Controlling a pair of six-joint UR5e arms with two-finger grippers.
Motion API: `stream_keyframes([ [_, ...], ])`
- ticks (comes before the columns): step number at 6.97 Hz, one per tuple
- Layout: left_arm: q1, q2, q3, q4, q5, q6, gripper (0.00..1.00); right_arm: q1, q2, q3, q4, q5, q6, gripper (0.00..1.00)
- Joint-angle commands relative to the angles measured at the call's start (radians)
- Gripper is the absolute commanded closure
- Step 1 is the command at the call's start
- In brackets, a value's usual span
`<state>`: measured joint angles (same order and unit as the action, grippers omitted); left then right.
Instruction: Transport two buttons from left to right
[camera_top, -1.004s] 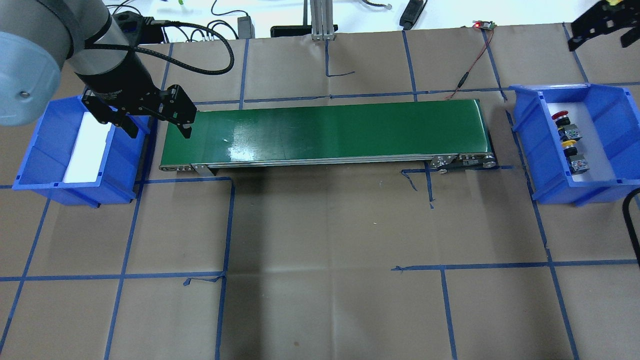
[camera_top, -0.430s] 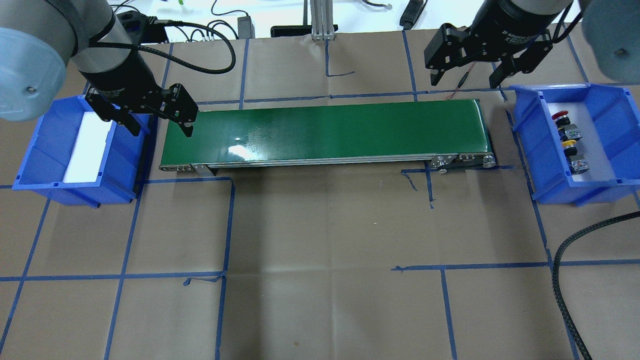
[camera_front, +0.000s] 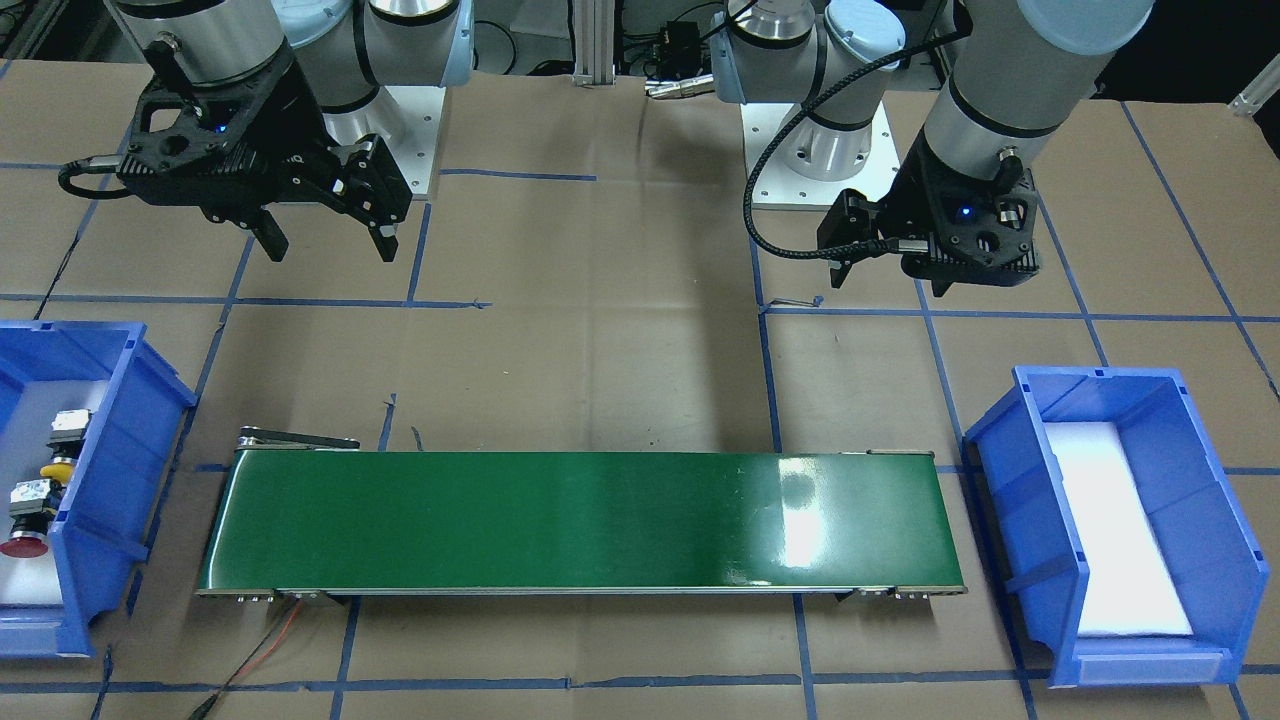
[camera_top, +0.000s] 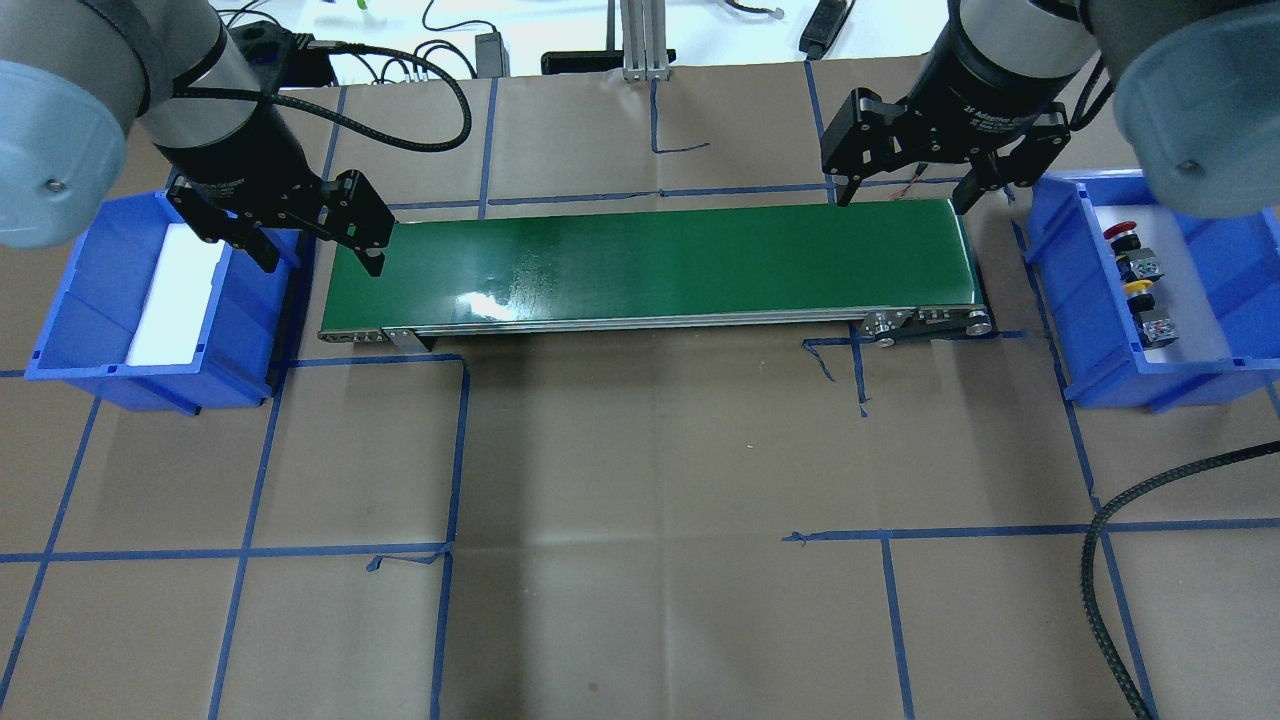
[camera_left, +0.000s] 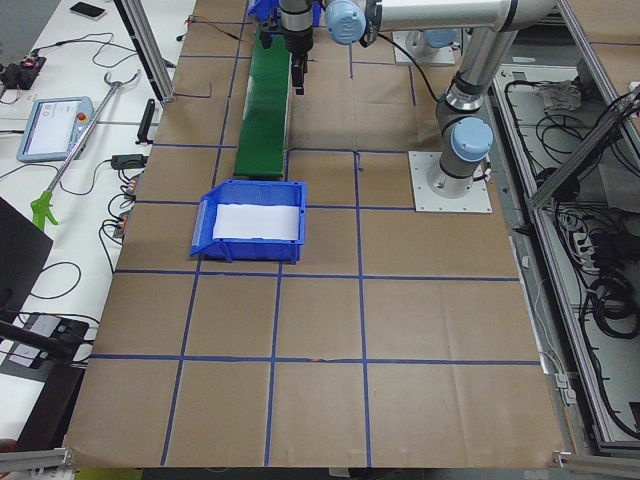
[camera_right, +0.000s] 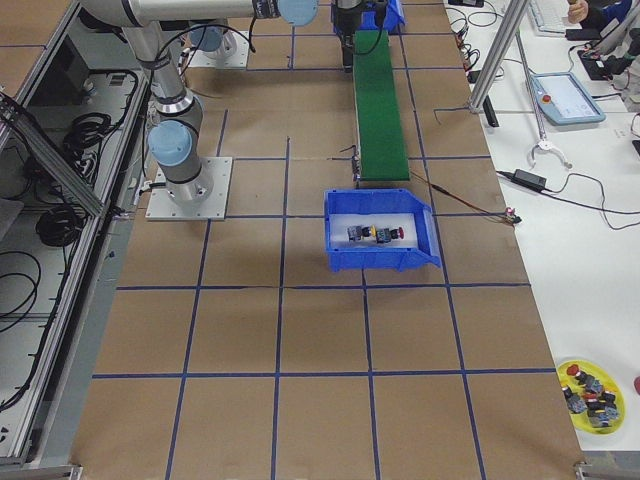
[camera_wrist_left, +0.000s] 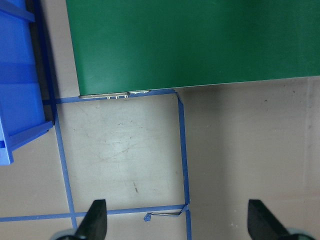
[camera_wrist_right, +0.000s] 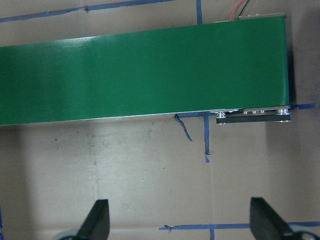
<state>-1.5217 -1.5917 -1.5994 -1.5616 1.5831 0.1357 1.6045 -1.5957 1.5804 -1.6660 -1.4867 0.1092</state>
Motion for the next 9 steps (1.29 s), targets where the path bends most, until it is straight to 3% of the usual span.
stream_keyframes([
  [1,0.000,0.001,-0.001,0.000,0.000,0.001,0.00,0.000,-0.001,0.003,-0.004,-0.032,-0.002,0.00],
  [9,0.000,0.003,-0.002,0.002,0.000,-0.001,0.00,0.000,0.014,0.003,-0.009,-0.030,-0.003,0.00],
])
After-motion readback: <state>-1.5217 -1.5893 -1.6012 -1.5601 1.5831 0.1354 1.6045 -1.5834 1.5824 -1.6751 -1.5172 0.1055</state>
